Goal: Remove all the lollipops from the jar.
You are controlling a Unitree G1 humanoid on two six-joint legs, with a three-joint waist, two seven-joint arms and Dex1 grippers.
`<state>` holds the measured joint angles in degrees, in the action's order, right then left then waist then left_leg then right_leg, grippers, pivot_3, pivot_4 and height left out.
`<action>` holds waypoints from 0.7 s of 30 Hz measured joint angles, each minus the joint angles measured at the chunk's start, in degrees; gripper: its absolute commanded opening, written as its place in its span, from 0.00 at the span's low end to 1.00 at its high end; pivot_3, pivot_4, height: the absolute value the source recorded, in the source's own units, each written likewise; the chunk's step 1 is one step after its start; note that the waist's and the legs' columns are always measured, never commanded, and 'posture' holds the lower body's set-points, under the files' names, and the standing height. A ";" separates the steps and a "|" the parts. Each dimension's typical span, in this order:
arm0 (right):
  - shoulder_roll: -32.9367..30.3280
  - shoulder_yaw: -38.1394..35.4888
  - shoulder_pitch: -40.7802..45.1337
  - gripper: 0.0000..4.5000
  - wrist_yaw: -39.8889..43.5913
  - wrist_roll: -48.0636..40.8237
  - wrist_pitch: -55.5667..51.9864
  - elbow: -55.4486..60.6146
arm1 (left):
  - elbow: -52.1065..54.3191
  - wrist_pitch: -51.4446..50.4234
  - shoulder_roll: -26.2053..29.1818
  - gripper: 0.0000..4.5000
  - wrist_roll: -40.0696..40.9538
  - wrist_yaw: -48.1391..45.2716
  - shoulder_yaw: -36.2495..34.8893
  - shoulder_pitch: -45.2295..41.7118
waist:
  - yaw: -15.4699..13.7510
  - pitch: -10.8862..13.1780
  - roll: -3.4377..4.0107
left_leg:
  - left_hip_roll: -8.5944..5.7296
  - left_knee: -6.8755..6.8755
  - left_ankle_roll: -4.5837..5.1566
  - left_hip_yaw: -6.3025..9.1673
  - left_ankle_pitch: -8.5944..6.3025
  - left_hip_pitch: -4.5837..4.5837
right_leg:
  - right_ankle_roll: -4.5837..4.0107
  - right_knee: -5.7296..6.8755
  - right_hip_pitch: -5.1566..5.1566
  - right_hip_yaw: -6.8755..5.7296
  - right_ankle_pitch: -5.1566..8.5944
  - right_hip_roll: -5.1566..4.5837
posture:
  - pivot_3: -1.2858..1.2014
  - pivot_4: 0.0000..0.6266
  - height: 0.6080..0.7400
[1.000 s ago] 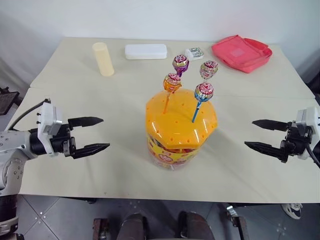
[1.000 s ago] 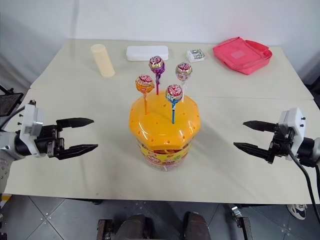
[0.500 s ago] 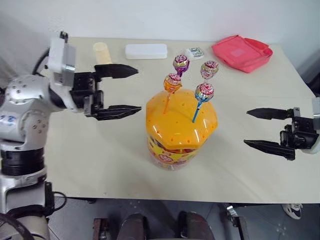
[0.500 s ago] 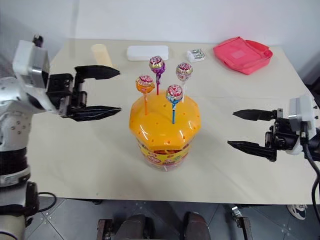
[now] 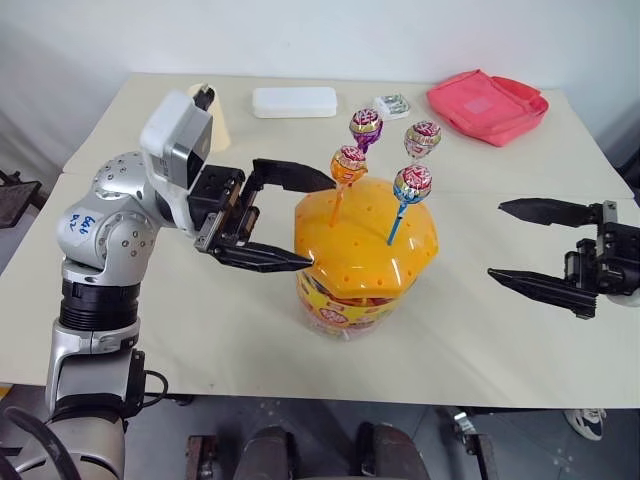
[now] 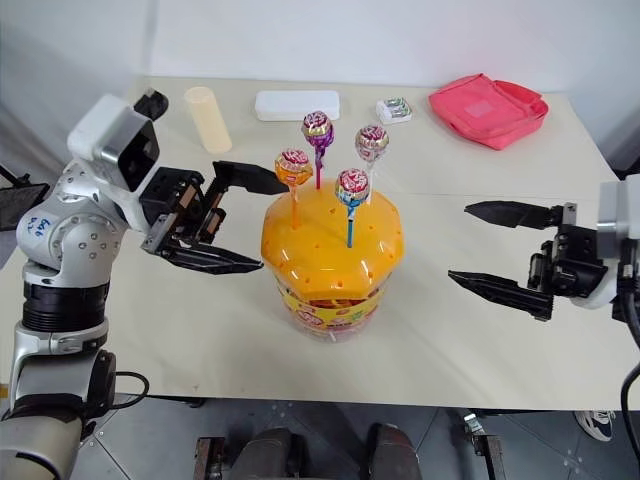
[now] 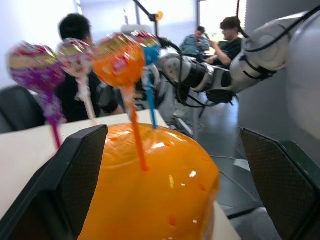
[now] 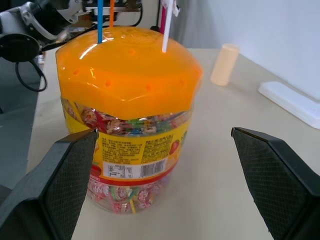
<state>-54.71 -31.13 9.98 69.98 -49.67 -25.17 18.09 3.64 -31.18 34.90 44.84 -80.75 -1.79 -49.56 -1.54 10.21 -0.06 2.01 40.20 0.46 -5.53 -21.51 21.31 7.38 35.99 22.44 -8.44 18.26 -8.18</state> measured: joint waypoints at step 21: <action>0.42 -2.98 -3.11 1.00 -1.96 -2.00 -0.08 3.13 | -8.19 5.46 -6.37 0.01 -1.30 -1.81 0.17 -4.04 | -0.03 0.01 -0.01 | -0.01 0.03 0.02 0.02 0.00 0.01 | 0.00 0.01 -0.01 -0.01 0.00 0.00 | 0.52 0.24 1.00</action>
<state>-54.30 -34.11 6.87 68.02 -51.66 -25.25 21.23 -4.55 -25.72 28.53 43.54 -82.56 -1.62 -53.60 -1.57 10.22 -0.07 2.00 40.23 0.47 -5.51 -21.50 21.31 7.38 36.00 22.44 -8.45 18.26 -8.19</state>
